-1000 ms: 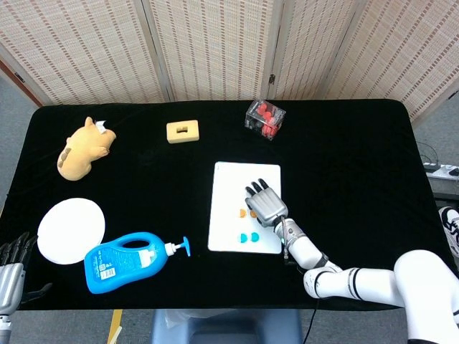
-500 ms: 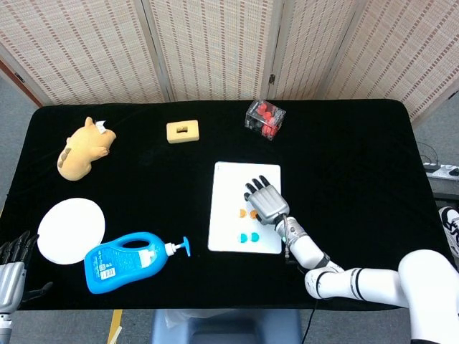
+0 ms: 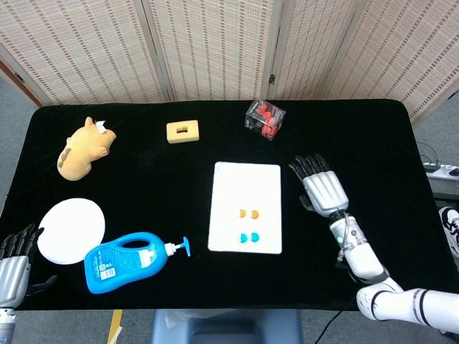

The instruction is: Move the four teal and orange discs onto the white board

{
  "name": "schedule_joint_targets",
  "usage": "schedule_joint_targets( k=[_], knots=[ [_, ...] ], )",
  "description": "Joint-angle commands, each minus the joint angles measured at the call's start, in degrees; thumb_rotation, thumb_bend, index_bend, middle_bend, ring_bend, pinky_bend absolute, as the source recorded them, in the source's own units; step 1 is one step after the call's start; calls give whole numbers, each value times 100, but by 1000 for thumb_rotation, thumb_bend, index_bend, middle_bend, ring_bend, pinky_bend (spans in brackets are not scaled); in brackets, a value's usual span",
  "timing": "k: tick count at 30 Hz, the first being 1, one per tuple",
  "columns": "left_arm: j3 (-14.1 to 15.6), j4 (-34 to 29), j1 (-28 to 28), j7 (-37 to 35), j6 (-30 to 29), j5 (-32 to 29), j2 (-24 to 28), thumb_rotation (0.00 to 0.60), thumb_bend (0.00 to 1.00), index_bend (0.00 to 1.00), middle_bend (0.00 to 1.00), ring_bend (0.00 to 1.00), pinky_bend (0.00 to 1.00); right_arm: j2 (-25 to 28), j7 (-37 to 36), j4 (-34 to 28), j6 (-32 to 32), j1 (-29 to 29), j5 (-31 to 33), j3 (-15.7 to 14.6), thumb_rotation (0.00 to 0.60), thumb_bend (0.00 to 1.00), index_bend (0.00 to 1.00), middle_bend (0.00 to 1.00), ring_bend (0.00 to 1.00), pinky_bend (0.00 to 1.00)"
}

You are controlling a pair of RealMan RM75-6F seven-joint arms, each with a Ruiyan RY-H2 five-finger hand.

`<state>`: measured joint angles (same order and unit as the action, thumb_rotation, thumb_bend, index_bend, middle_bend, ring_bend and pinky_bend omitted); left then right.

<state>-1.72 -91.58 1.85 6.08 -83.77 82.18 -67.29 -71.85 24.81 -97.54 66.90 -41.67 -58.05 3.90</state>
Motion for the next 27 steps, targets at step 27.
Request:
schedule_joint_targets(
  k=[27],
  knots=[
    [-141, -532, -26, 329, -530, 195, 76, 600, 164, 63, 34, 69, 0, 936, -2191, -119, 2607, 3080, -2981, -1044, 600, 430, 0, 0, 0, 0]
  ],
)
